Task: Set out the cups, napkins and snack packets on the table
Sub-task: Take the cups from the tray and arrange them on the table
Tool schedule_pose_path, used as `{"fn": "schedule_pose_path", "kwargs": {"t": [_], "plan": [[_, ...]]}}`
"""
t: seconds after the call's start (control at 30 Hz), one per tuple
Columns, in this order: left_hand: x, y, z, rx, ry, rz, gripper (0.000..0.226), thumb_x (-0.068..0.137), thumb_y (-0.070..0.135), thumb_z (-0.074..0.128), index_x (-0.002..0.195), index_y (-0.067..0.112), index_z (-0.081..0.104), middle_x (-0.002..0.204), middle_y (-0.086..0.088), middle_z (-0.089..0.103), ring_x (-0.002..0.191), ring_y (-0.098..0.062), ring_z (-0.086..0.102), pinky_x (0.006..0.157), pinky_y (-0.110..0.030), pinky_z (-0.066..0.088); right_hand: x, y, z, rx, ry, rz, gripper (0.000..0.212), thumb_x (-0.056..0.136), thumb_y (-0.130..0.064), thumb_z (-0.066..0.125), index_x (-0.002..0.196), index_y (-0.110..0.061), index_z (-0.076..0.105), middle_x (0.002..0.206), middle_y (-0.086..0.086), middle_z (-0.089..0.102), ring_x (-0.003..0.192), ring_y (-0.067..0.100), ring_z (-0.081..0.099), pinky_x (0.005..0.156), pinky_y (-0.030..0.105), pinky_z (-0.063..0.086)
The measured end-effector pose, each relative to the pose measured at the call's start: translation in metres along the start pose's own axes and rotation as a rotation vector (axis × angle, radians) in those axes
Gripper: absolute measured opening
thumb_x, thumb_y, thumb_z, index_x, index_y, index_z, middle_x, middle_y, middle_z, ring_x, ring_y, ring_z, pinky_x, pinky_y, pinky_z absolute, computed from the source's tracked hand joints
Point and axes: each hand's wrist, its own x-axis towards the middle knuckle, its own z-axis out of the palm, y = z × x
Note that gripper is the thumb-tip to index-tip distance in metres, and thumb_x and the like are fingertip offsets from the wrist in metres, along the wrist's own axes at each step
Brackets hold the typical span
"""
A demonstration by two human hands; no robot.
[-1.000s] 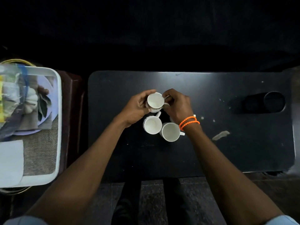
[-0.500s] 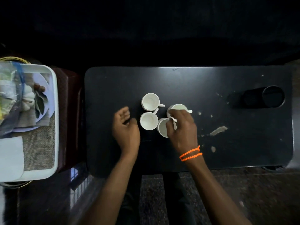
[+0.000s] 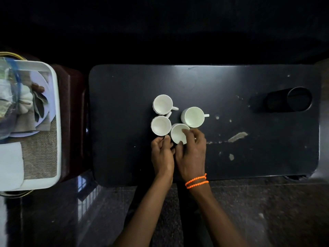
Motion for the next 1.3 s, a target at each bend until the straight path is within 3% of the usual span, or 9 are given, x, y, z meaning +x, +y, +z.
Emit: {"fn": "schedule_pose_path", "kwargs": {"t": [0.17, 0.23, 0.33, 0.4, 0.5, 0.63, 0.8, 1.1, 1.3], "plan": [[0.005, 0.003, -0.003, -0.013, 0.064, 0.026, 0.013, 0.107, 0.027, 0.053, 0.11, 0.018, 0.063, 0.122, -0.008, 0.07, 0.107, -0.016, 0.069, 0.082, -0.03, 0.059, -0.01, 0.004, -0.007, 0.057, -0.098, 0.156, 0.048, 0.086, -0.021, 0.063, 0.133, -0.02, 0.057, 0.119, -0.003, 0.05, 0.086, 0.005, 0.052, 0.073, 0.03, 0.053], [0.007, 0.001, -0.008, -0.013, 0.041, 0.012, 0.025, 0.109, 0.031, 0.049, 0.118, 0.015, 0.066, 0.127, -0.007, 0.069, 0.116, -0.019, 0.067, 0.09, -0.035, 0.059, -0.01, 0.006, -0.01, 0.1, -0.108, 0.197, 0.055, 0.085, -0.022, 0.067, 0.138, -0.019, 0.055, 0.12, -0.006, 0.046, 0.09, 0.001, 0.051, 0.077, 0.028, 0.053], [0.005, -0.003, -0.014, 0.047, -0.057, 0.006, 0.043, 0.11, 0.043, 0.039, 0.13, 0.019, 0.068, 0.137, -0.002, 0.068, 0.129, -0.016, 0.062, 0.104, -0.042, 0.055, -0.01, 0.008, -0.011, 0.249, -0.186, 0.265, 0.069, 0.081, -0.011, 0.073, 0.147, -0.016, 0.051, 0.132, 0.002, 0.045, 0.106, 0.017, 0.062, 0.088, 0.029, 0.057], [0.001, -0.006, -0.017, 0.055, -0.141, 0.014, 0.048, 0.11, 0.052, 0.033, 0.132, 0.028, 0.069, 0.137, 0.005, 0.07, 0.129, -0.012, 0.063, 0.105, -0.041, 0.054, -0.014, 0.005, -0.008, 0.3, -0.205, 0.264, 0.071, 0.079, -0.004, 0.073, 0.146, -0.013, 0.052, 0.133, 0.005, 0.048, 0.111, 0.019, 0.062, 0.09, 0.019, 0.055], [-0.005, -0.013, -0.024, 0.072, -0.181, 0.024, 0.053, 0.106, 0.063, 0.028, 0.131, 0.039, 0.068, 0.136, 0.012, 0.07, 0.128, -0.008, 0.064, 0.103, -0.037, 0.055, -0.029, 0.0, -0.004, 0.374, -0.158, 0.283, 0.063, 0.079, -0.006, 0.071, 0.139, -0.011, 0.057, 0.132, 0.004, 0.054, 0.111, 0.011, 0.062, 0.081, 0.002, 0.049], [-0.008, -0.022, -0.043, 0.105, -0.185, 0.041, 0.061, 0.104, 0.07, 0.021, 0.13, 0.042, 0.068, 0.137, 0.012, 0.069, 0.131, -0.011, 0.062, 0.106, -0.043, 0.054, -0.052, -0.004, -0.003, 0.498, -0.141, 0.35, 0.061, 0.079, 0.002, 0.072, 0.134, -0.02, 0.058, 0.134, 0.001, 0.056, 0.111, -0.009, 0.061, 0.078, 0.005, 0.051], [-0.01, -0.028, -0.062, 0.099, -0.143, 0.045, 0.057, 0.096, 0.078, 0.026, 0.118, 0.052, 0.072, 0.13, 0.017, 0.072, 0.125, -0.004, 0.065, 0.1, -0.04, 0.056, -0.066, -0.008, 0.002, 0.496, -0.195, 0.339, 0.062, 0.079, 0.007, 0.071, 0.136, -0.013, 0.059, 0.135, 0.004, 0.056, 0.111, 0.016, 0.067, 0.077, 0.008, 0.053], [-0.013, -0.034, -0.068, 0.102, -0.12, 0.063, 0.059, 0.091, 0.083, 0.031, 0.123, 0.052, 0.069, 0.135, 0.018, 0.069, 0.13, -0.005, 0.062, 0.097, -0.038, 0.055, -0.07, -0.01, 0.001, 0.488, -0.251, 0.337, 0.064, 0.079, 0.008, 0.069, 0.137, -0.014, 0.056, 0.135, 0.005, 0.056, 0.113, 0.01, 0.063, 0.08, 0.004, 0.051], [-0.017, -0.037, -0.071, 0.091, -0.109, 0.073, 0.054, 0.088, 0.083, 0.033, 0.116, 0.057, 0.071, 0.135, 0.017, 0.069, 0.128, -0.003, 0.063, 0.096, -0.037, 0.056, -0.074, -0.01, 0.002, 0.467, -0.267, 0.341, 0.063, 0.079, 0.005, 0.069, 0.136, -0.017, 0.056, 0.131, 0.001, 0.057, 0.108, 0.018, 0.067, 0.08, 0.007, 0.053]]}}
